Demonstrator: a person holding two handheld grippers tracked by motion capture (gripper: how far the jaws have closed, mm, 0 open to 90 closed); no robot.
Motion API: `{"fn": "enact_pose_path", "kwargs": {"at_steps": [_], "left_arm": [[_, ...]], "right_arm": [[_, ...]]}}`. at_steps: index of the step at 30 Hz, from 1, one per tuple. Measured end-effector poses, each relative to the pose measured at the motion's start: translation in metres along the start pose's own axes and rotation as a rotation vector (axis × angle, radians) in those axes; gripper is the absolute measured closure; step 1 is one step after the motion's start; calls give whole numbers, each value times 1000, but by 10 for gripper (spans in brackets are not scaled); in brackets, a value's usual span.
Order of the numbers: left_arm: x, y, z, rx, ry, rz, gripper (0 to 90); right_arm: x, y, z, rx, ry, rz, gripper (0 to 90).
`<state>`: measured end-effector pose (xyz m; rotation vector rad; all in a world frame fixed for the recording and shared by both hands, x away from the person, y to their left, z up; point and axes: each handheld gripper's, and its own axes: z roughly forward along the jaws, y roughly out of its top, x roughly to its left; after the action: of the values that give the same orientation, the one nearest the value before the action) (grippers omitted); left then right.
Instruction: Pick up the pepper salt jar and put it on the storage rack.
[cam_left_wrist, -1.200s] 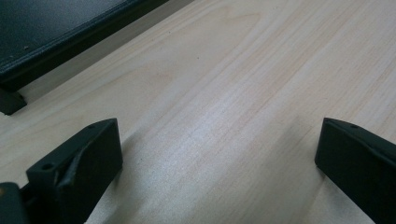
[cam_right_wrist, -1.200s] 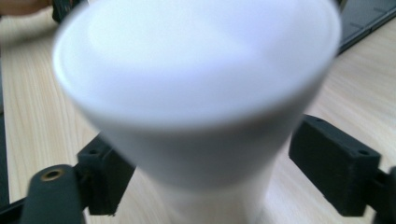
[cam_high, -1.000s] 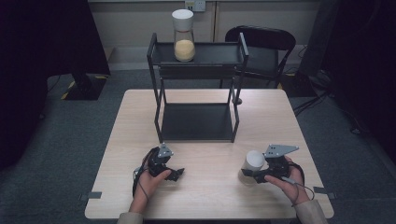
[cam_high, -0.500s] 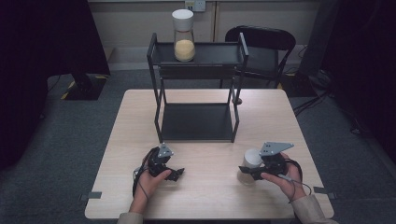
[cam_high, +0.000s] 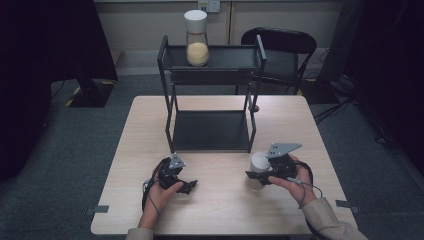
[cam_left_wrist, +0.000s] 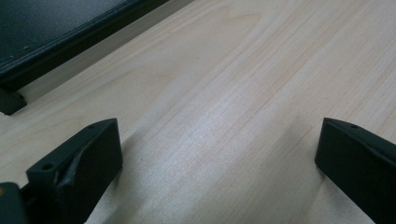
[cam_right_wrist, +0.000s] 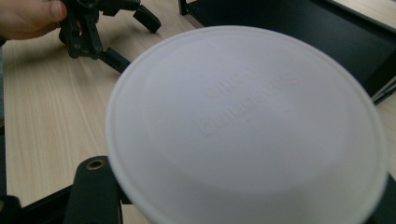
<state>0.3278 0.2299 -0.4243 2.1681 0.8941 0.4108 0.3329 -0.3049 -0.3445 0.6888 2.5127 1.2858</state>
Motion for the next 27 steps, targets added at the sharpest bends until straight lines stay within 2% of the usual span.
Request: {"fn": "enact_pose_path", "kwargs": {"at_steps": [4, 8, 10, 11, 16, 27], "left_arm": [[0, 0, 0, 1, 0, 0, 0], [0, 0, 0, 1, 0, 0, 0], [0, 0, 0, 1, 0, 0, 0], [0, 0, 0, 1, 0, 0, 0], [0, 0, 0, 0, 0, 0, 0], [0, 0, 0, 1, 0, -1, 0]], "right_arm": [[-1, 15, 5, 1, -3, 8, 351], [1, 32, 8, 15, -18, -21, 351], [2, 35, 9, 16, -20, -28, 351], [-3, 59, 18, 29, -15, -34, 351], [-3, 59, 18, 29, -15, -34, 351], [-7, 92, 28, 41, -11, -47, 351]]}}
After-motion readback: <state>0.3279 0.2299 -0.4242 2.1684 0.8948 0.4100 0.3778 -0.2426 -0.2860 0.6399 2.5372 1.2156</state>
